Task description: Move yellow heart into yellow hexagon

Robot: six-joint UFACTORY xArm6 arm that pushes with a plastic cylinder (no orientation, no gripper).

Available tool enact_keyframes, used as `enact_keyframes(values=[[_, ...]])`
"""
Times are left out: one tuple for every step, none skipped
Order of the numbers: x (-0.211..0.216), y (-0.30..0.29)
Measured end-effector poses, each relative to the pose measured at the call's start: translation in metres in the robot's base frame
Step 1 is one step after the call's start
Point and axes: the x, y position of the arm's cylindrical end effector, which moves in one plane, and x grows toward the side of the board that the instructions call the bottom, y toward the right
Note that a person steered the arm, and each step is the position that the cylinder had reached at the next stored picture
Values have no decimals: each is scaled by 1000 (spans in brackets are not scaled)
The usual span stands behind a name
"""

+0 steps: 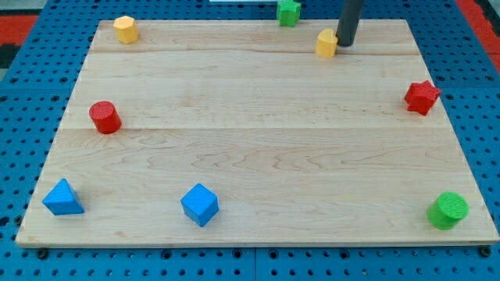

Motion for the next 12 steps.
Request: enact_keyframes(values=[[19,18],[12,65],[17,-15],[31,-91],[42,10],[-2,52],[-3,-45],[-13,-87],[-22,-24],[-39,-43],[-27,-151],[-29,-148]])
